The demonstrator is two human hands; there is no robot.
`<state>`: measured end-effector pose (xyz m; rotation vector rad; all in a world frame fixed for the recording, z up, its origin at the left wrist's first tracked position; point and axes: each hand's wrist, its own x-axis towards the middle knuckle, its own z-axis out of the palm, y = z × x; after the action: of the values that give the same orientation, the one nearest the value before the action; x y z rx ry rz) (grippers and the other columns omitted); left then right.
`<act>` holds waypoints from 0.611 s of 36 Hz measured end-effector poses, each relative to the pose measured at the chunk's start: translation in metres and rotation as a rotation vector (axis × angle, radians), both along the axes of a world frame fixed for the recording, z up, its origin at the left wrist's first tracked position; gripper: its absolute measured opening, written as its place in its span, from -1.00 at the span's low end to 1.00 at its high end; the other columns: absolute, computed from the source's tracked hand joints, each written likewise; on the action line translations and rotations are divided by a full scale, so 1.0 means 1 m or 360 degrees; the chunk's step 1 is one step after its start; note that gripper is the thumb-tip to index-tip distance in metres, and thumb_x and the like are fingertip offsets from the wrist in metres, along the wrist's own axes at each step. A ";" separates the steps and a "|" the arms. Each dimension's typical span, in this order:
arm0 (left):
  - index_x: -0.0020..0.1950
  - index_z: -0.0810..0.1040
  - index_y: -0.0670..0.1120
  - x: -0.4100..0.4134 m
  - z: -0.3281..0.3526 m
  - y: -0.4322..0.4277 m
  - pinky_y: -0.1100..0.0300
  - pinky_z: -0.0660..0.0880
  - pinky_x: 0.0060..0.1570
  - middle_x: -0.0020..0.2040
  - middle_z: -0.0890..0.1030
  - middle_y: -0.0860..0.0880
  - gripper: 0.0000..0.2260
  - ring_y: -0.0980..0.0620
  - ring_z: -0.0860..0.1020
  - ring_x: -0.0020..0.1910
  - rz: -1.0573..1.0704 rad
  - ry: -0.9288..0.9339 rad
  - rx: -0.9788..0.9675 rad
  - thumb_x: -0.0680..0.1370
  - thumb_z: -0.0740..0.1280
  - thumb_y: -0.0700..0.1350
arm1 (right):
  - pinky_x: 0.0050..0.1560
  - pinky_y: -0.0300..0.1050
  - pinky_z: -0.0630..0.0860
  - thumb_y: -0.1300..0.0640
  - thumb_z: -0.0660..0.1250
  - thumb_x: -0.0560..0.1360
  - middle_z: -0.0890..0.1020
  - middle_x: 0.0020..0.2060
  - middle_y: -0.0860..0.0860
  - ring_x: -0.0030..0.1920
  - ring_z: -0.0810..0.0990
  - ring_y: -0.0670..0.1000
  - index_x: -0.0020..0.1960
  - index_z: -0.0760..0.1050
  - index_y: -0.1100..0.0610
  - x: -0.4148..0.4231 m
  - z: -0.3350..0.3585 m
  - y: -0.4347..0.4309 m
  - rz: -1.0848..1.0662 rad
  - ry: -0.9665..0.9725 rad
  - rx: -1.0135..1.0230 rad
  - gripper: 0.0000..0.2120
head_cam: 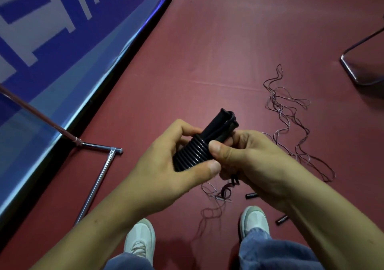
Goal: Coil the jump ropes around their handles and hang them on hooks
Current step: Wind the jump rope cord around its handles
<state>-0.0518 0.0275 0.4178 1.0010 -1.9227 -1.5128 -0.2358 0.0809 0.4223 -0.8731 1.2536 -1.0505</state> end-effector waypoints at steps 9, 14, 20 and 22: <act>-0.11 0.70 -0.04 -0.012 0.003 -0.003 0.24 0.38 -0.42 -0.36 0.56 0.01 -0.58 0.09 0.46 -0.43 0.0094 0.0101 0.0398 0.59 0.21 0.23 | -0.40 -0.28 0.36 0.22 0.46 0.50 0.45 -0.50 -0.03 -0.47 0.39 -0.09 -0.43 0.49 0.05 0.004 0.003 -0.002 0.0037 0.0166 -0.0099 -0.64; 0.03 0.70 -0.18 -0.011 -0.003 -0.013 -0.11 0.55 -0.16 -0.06 0.63 -0.39 -0.49 -0.31 0.60 -0.19 0.0041 0.0096 0.0306 0.59 0.27 0.27 | -0.33 -0.30 0.42 0.19 0.45 0.51 0.51 -0.49 0.00 -0.45 0.44 -0.09 -0.41 0.53 0.06 -0.002 0.006 -0.001 0.0075 0.0231 -0.0164 -0.68; -0.01 0.72 -0.15 -0.008 -0.004 -0.023 0.24 0.40 -0.39 -0.30 0.56 -0.05 -0.58 0.08 0.46 -0.38 0.0166 0.0161 0.0269 0.57 0.32 0.20 | 0.00 0.08 0.46 0.29 0.25 0.64 0.71 -0.18 0.14 -0.15 0.64 0.09 0.03 0.56 0.21 -0.015 0.007 -0.002 0.0143 0.0182 -0.0013 -0.89; 0.10 0.72 -0.08 -0.007 -0.003 -0.022 0.36 0.42 -0.37 -0.25 0.64 0.07 -0.66 0.18 0.52 -0.36 0.0128 0.0176 0.0313 0.58 0.31 0.11 | 0.00 0.03 0.52 0.33 0.22 0.65 0.73 -0.13 0.13 -0.10 0.69 0.07 0.09 0.55 0.23 -0.014 0.006 -0.002 0.0224 0.0256 0.0017 -0.86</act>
<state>-0.0588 0.0058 0.4150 1.0414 -1.6631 -1.6983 -0.2494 0.0785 0.4286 -1.0390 1.3094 -0.8746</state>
